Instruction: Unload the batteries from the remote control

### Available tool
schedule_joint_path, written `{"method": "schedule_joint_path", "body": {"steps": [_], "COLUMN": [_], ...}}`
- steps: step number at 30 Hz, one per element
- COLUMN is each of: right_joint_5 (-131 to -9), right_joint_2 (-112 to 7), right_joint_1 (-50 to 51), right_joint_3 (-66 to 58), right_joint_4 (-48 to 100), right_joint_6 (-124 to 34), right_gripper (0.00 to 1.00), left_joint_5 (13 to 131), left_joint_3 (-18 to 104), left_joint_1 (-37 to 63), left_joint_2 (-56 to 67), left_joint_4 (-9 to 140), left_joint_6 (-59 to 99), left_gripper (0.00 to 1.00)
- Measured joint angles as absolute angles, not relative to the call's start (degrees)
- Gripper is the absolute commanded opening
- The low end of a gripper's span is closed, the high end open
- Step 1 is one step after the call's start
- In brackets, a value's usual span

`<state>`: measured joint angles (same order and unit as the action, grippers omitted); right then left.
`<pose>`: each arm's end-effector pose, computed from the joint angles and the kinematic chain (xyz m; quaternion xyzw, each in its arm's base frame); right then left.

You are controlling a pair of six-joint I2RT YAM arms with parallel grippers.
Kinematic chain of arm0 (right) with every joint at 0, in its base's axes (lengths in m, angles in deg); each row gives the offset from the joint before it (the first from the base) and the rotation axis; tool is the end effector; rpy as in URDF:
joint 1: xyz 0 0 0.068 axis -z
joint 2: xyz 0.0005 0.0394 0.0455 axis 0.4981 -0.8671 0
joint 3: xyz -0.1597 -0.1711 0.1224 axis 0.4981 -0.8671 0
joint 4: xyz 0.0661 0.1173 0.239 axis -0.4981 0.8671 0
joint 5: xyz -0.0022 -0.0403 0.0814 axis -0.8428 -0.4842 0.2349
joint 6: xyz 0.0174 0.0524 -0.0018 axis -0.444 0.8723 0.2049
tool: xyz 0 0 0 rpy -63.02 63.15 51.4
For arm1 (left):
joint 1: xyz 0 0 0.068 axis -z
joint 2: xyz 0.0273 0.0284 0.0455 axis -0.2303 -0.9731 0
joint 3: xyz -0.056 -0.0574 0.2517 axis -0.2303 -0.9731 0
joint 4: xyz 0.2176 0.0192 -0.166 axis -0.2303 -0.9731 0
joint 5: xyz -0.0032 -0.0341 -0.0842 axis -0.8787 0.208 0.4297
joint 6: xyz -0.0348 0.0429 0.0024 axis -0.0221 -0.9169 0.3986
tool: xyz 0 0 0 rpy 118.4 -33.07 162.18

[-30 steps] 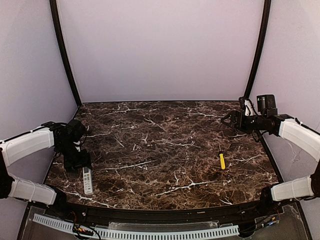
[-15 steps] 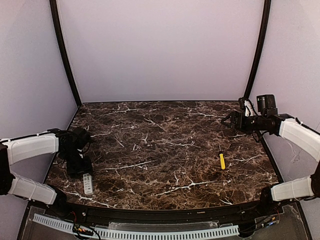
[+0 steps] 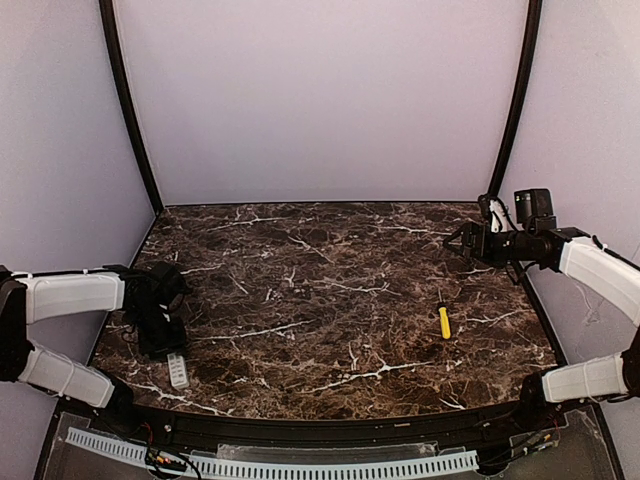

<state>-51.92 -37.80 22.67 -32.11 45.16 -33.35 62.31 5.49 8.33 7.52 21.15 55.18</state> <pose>0.2626 0.0498 0.2534 -0.0103 0.8837 0.2908 0.3667 0.1885 -0.0737 0.1323 -0.2164 0.9733 -0.0318 0.0702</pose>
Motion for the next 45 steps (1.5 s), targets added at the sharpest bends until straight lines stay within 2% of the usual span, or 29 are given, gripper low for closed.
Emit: {"method": "schedule_joint_path", "body": {"steps": [14, 24, 33, 45], "right_joint_5": [-50.0, -39.2, -31.3, -32.6], "right_joint_2": [-36.4, -29.6, -27.5, -35.7], "right_joint_1": [22.7, 21.6, 16.0, 1.2], "right_joint_3": [-32.0, -33.7, -36.7, -32.7], "right_joint_4": [45.8, 39.0, 27.3, 22.6], "right_joint_6": [-33.3, -30.0, -23.8, -20.5], "right_gripper": [0.99, 0.99, 0.99, 0.99], "left_joint_5": [73.1, 87.0, 97.8, 112.5], "left_joint_3": [9.7, 10.5, 17.0, 22.0], "left_joint_1": [8.4, 11.6, 17.8, 21.1], "left_joint_2": [13.3, 12.5, 4.0, -9.2], "left_joint_4": [35.8, 54.2, 72.2, 101.6], "left_joint_6": [51.5, 50.4, 52.2, 64.0], "left_gripper": [0.18, 0.18, 0.17, 0.17]}}
